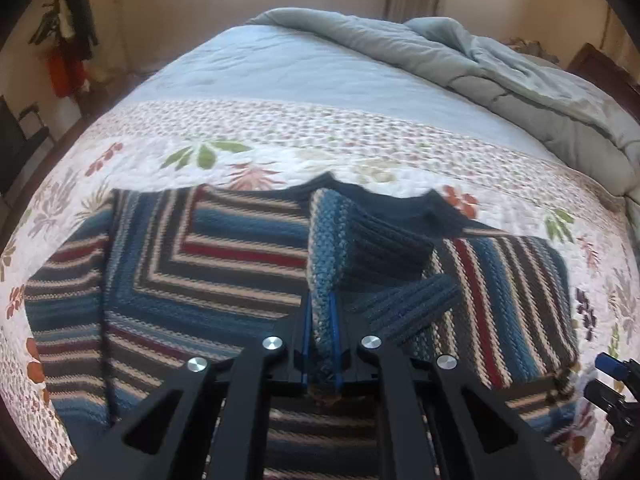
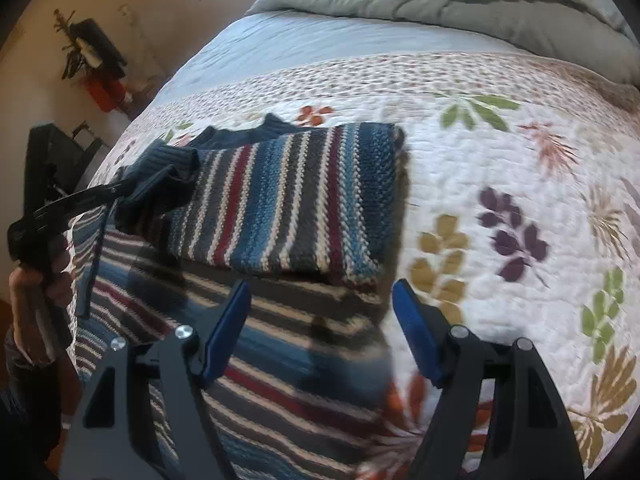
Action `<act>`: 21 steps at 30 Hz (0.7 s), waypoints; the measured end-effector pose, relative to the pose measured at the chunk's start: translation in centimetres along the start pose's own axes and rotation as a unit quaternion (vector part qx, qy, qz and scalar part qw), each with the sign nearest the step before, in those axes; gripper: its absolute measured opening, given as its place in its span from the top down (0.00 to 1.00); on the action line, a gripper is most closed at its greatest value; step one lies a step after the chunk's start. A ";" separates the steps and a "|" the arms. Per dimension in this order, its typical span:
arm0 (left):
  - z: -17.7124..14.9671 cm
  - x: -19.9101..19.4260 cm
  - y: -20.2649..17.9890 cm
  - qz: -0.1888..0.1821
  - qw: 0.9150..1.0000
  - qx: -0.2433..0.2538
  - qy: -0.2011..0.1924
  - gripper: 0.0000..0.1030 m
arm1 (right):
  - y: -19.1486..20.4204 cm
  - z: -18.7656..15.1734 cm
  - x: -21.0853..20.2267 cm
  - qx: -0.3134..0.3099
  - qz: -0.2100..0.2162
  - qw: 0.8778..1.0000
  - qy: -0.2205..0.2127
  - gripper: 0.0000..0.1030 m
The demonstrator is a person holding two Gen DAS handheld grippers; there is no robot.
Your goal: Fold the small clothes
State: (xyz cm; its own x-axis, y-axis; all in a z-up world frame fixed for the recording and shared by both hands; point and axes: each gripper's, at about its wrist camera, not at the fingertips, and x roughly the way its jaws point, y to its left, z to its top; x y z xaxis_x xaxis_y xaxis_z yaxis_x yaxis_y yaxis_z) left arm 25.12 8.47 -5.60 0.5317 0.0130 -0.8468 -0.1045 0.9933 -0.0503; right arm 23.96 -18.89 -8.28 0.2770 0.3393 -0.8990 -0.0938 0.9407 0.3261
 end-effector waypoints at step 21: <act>-2.2 -0.4 -2.4 0.018 0.993 0.117 -0.008 0.45 | 5.5 1.5 4.0 -0.026 -0.003 0.999 0.035 0.29</act>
State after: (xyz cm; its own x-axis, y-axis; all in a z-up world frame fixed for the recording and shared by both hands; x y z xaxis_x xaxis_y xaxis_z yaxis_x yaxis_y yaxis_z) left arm 23.31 5.86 -6.32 0.5452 0.0499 -0.8368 0.0737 0.9915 0.1072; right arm 25.96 -12.35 -9.64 0.2108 0.3315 -0.9196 -0.1424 0.9411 0.3066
